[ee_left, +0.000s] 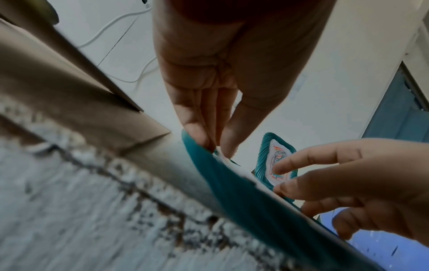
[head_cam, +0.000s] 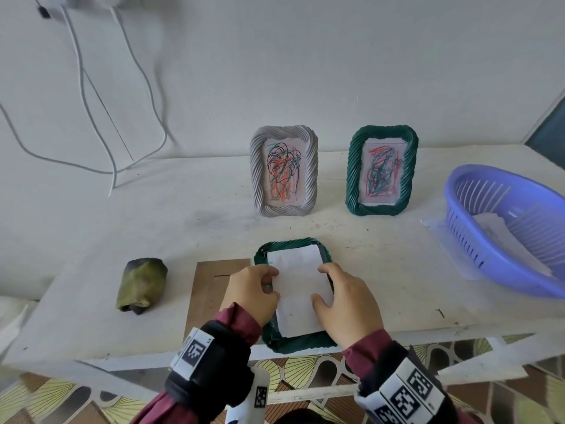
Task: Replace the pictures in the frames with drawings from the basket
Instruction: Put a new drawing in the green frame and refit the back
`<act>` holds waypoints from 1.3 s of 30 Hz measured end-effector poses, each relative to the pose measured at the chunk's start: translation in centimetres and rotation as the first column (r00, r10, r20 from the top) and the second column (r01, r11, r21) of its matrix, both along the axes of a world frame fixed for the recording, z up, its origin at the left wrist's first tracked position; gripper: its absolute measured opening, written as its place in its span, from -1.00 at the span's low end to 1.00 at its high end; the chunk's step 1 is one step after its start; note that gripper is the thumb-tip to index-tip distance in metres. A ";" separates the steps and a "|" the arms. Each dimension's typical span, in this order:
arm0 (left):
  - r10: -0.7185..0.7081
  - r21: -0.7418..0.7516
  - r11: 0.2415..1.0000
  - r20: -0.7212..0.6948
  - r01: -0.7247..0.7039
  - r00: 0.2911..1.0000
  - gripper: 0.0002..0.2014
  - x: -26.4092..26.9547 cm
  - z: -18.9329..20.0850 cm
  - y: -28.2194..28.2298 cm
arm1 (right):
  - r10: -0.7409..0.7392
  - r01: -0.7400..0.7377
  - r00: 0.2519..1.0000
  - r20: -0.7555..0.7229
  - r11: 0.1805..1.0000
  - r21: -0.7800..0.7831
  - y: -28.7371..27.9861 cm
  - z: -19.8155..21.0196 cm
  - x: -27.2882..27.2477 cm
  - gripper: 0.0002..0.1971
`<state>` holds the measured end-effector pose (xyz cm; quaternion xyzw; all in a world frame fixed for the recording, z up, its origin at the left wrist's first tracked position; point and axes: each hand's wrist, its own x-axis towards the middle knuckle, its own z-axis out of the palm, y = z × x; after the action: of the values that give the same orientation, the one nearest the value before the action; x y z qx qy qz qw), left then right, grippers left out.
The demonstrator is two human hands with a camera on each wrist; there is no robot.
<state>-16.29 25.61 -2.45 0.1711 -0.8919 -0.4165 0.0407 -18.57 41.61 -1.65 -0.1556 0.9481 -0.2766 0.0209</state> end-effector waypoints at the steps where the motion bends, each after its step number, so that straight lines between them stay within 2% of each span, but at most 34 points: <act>1: 0.007 0.026 1.000 -0.011 -0.007 1.000 -0.71 0.0 0.0 0.0 | -0.001 0.001 1.000 0.008 1.000 0.001 0.0 0.0 0.0 -0.55; 4: 0.049 0.153 0.987 -0.054 -0.040 0.997 -0.78 -0.1 0.0 0.0 | -0.004 0.005 1.000 0.030 1.000 -0.009 0.0 -0.1 0.0 -0.55; 9: 0.038 0.381 0.924 -0.034 -0.022 0.999 -0.70 -0.3 0.4 -0.3 | 0.003 -0.001 0.999 0.034 0.999 -0.035 0.1 -0.6 -0.2 -0.55; 16: 0.036 0.455 0.890 -0.106 0.016 0.994 -0.68 -0.1 0.8 -0.7 | -0.031 0.025 0.999 -0.035 0.987 -0.161 0.5 -1.1 -0.9 -0.55; 24: 0.083 0.496 0.868 -0.152 0.004 0.985 -0.67 0.1 0.9 -1.4 | -0.103 0.098 0.995 0.010 0.896 -0.432 0.5 -0.7 -1.8 -0.72; 30: 0.048 0.314 0.949 -0.123 -0.007 0.991 -0.69 0.4 0.4 -1.3 | -0.092 0.102 0.995 0.045 0.900 -0.423 0.5 -0.9 -2.1 -0.77; 34: -0.071 0.114 0.990 -0.073 0.079 0.995 -0.62 1.1 0.8 -1.9 | -0.069 0.094 0.995 0.074 0.909 -0.405 0.8 -0.9 -2.4 -0.78; 39: -0.185 -0.090 0.979 0.016 0.185 0.983 -0.55 2.5 1.1 -3.1 | -0.059 0.104 0.991 0.121 0.911 -0.400 1.0 -0.8 -2.5 -0.79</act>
<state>-13.79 22.47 -1.34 0.0869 -0.9221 -0.3770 0.0062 -21.06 42.59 -2.41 -0.1019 0.8734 -0.4755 0.0271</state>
